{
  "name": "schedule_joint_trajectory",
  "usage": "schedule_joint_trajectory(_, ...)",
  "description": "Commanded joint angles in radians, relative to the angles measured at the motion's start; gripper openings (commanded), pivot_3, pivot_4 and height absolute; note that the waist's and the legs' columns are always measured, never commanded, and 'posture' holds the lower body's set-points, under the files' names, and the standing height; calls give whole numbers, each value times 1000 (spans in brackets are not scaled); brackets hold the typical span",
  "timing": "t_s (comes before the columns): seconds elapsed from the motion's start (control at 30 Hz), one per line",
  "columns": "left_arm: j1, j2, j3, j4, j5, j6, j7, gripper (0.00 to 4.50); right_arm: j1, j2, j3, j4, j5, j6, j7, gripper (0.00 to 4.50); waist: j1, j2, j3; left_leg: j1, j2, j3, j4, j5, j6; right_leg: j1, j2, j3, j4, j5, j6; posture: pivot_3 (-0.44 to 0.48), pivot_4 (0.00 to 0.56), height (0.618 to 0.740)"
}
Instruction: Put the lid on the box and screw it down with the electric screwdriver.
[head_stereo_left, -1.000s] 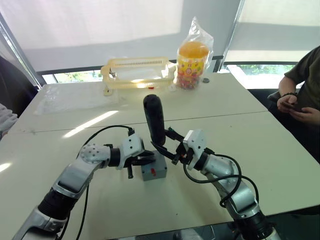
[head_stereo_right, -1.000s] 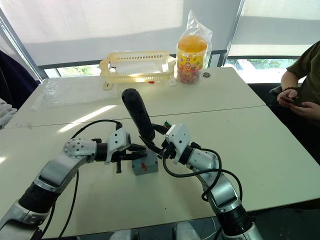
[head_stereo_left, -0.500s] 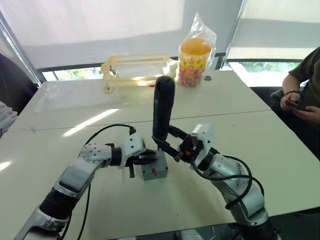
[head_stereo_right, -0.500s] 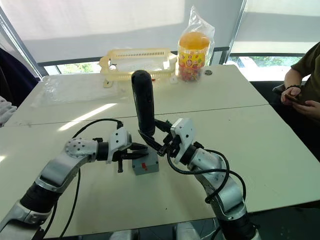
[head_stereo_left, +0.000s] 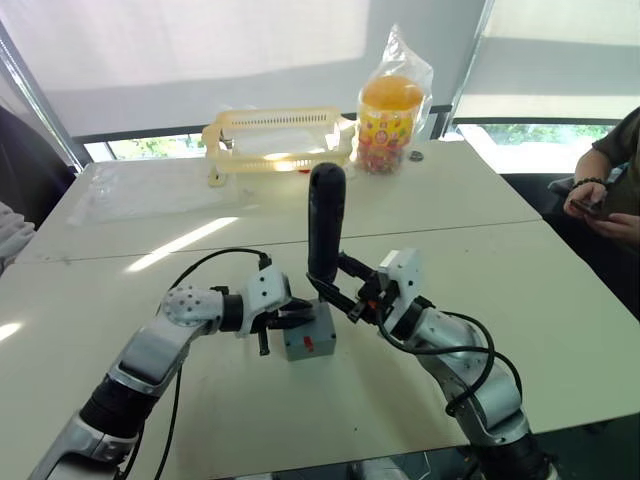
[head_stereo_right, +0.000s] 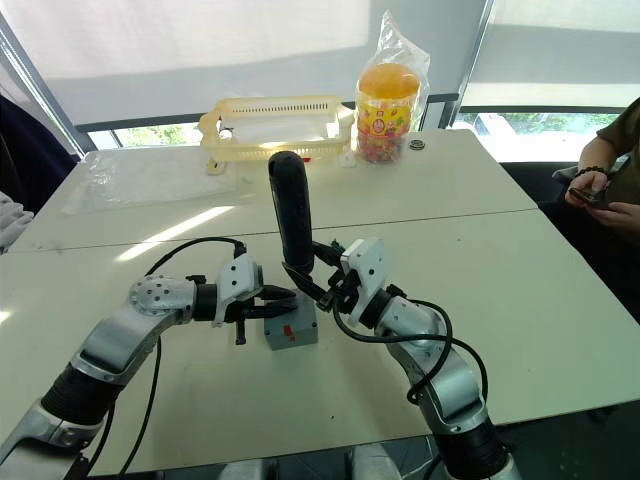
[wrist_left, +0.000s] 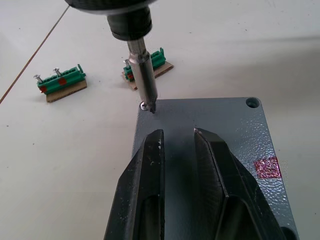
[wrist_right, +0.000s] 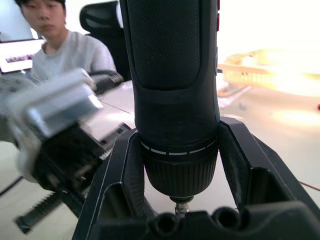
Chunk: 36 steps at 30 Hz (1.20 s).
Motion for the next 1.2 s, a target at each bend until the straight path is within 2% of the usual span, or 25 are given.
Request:
schedule_joint_trajectory(0.03,41,26,-16,43,27,41,-5,935,-18,11,-18,-19,1,-61,3,1732,-1,0,0,0,0,0,0,0,0,0,0,0,0,0,0,0,150,740)
schedule_joint_trajectory(0.77,63,24,-1,65,38,20,-13,935,16,-2,-3,-3,3,-44,20,1732,-1,0,0,0,0,0,0,0,0,0,0,0,0,0,0,0,150,740)
schedule_joint_trajectory(1.2,68,19,-14,75,48,4,-9,935,25,-82,89,58,-123,-84,82,1732,-1,0,-1,3,0,0,0,0,0,2,0,0,0,0,0,0,150,740)
